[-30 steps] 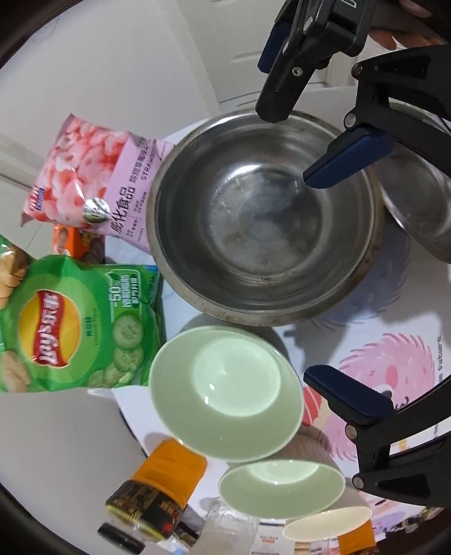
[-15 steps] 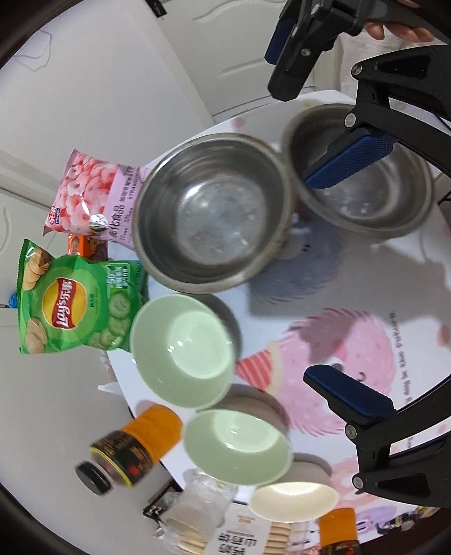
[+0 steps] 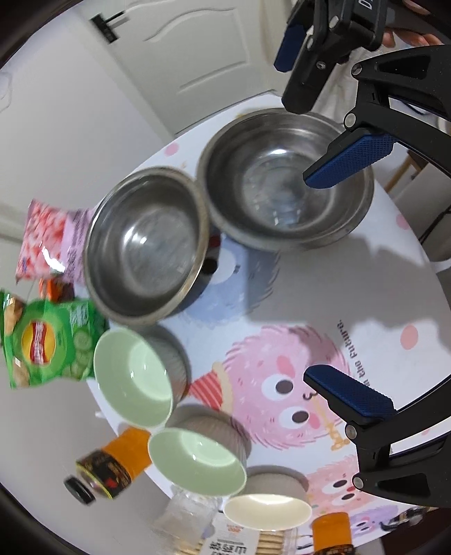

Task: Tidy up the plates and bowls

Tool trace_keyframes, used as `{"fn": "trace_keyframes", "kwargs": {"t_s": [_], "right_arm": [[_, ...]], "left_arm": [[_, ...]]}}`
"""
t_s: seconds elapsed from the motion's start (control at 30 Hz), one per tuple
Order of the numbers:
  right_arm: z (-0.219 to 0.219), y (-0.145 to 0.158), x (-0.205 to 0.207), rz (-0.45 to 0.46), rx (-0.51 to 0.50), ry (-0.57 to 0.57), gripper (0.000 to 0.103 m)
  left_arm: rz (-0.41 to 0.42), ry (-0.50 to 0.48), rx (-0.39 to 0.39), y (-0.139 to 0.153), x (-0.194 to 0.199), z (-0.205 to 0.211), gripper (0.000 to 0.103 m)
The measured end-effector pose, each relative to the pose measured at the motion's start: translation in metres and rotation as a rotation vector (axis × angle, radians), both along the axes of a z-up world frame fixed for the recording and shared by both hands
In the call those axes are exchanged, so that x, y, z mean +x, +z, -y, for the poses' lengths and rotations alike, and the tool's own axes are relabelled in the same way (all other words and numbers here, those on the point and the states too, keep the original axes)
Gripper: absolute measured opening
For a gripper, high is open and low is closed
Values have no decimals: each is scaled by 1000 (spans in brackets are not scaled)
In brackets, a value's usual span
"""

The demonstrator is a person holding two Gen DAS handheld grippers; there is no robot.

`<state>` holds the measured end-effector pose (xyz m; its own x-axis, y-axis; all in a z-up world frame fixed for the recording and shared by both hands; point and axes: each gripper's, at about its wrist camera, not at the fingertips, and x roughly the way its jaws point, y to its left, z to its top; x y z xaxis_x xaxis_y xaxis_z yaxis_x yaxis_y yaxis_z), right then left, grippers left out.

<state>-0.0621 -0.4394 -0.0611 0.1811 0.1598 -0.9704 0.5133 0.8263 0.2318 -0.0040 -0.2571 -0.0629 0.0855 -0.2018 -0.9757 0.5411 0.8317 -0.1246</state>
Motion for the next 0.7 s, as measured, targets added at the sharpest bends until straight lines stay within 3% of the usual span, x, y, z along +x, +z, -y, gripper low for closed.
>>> {"fn": "trace_keyframes", "kwargs": {"t_s": [0.3,0.7], "right_arm": [[28,-6,-35,-35,-22,-119,102],[58,-63,-52,-107,55,-178,102]], "left_arm": [[-39,-70,29,-23,-14,22,103],[-97,-80,73,-65,-18,37,103]]}}
